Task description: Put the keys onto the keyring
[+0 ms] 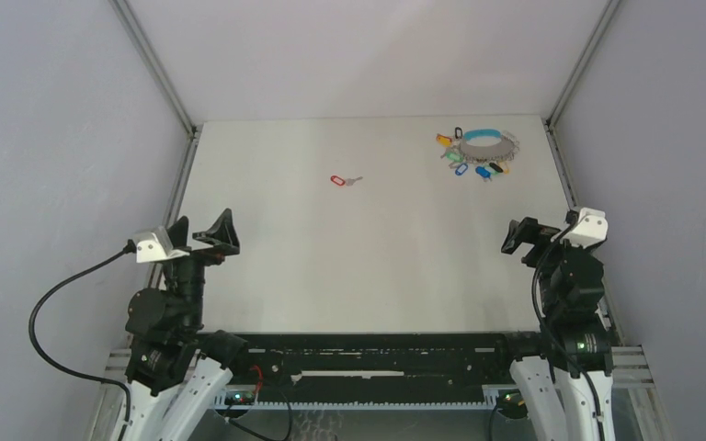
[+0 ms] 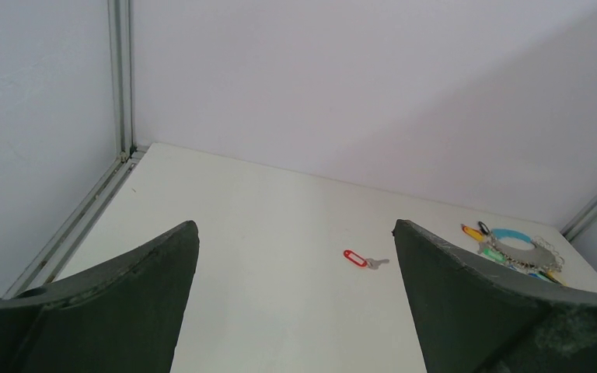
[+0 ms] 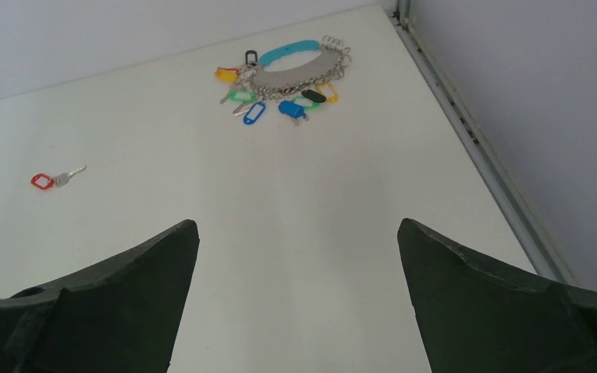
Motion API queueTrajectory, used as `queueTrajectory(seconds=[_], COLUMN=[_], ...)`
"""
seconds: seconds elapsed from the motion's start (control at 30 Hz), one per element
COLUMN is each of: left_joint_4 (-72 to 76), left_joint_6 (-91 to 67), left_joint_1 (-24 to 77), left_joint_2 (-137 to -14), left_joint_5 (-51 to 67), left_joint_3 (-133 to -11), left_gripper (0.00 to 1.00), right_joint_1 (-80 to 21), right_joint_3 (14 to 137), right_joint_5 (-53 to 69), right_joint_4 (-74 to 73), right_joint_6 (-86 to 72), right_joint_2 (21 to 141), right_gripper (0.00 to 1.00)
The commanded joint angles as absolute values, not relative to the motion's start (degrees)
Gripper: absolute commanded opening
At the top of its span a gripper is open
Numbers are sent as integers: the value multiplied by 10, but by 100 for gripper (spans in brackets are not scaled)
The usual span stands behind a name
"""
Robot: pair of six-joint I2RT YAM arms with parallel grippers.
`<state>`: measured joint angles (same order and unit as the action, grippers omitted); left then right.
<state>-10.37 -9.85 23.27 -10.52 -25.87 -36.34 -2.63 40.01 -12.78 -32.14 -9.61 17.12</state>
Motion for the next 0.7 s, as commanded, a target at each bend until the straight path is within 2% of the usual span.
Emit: queueTrajectory(seconds=[0.0, 0.23, 0.67], left_joint_4=[-88, -98, -102], left_joint_6=[-89, -85, -72], left_joint_1=[236, 236, 232], left_joint_2=[-121, -143, -156], left_joint_5=[-225, -201, -181], left_joint_3=[-362, -369, -371], left_gripper=[100, 100, 100], right_joint_1=[-24, -9, 123], right_joint_3=[405, 405, 433], right_joint_5=[-76, -31, 88], right_joint_4=[-272, -194, 76], right_joint_6=[-127, -168, -278], right_joint_2=[222, 367, 686], right_gripper=[100, 99, 87])
